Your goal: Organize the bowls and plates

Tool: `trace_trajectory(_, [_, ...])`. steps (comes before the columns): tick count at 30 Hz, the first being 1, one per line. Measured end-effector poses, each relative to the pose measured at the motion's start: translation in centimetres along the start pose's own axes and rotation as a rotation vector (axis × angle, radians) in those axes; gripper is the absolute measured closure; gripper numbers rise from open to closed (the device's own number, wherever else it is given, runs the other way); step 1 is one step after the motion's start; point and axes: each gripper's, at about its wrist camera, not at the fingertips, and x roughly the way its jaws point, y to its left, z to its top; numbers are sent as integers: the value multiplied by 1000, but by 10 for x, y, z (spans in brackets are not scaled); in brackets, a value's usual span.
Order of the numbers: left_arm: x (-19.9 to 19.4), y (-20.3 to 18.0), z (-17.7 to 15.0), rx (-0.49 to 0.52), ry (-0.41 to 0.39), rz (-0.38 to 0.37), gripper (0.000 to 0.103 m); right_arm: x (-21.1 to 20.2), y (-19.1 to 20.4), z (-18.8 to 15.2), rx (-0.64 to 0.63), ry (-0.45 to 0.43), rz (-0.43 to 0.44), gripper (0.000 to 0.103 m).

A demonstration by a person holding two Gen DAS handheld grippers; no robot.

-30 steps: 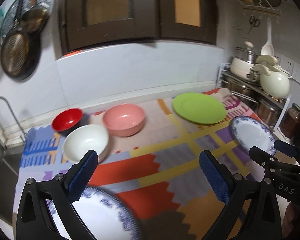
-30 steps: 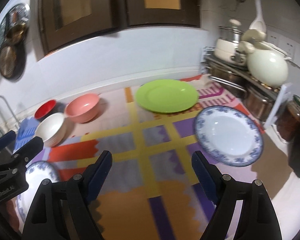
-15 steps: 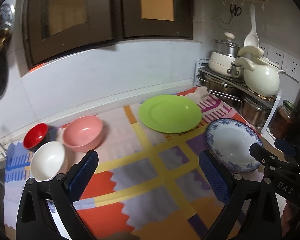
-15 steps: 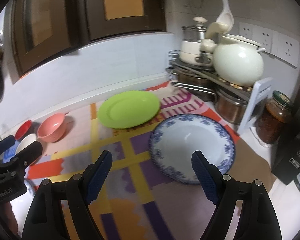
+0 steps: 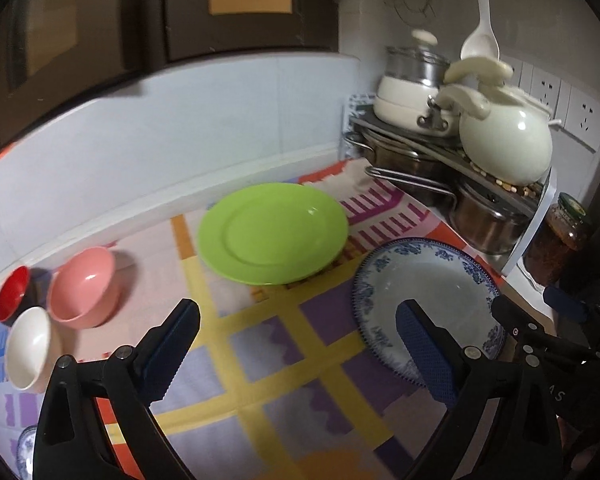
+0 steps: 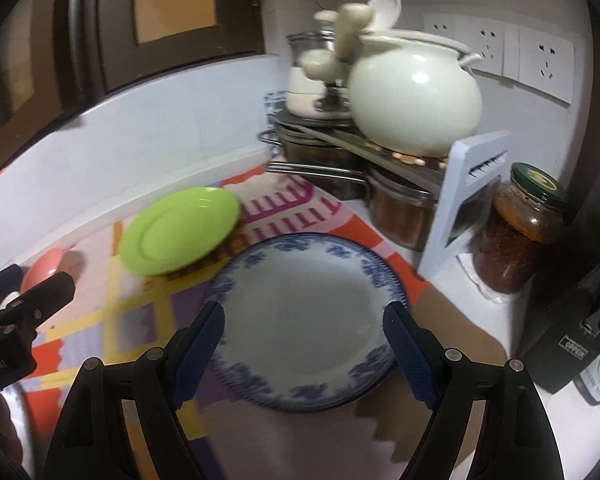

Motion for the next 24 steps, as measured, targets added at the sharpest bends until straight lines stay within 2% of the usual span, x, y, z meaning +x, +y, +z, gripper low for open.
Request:
trace_trajectory(14, [86, -44, 4, 65, 122, -51, 10, 71, -52, 1, 89, 100, -60, 21])
trace_trajectory(22, [125, -58, 3, 72, 205, -100, 19, 94, -68, -1, 126, 139, -78, 21])
trace_trajectory(24, [130, -60, 2, 79, 219, -107, 23, 99, -71, -1, 128, 148, -89, 26])
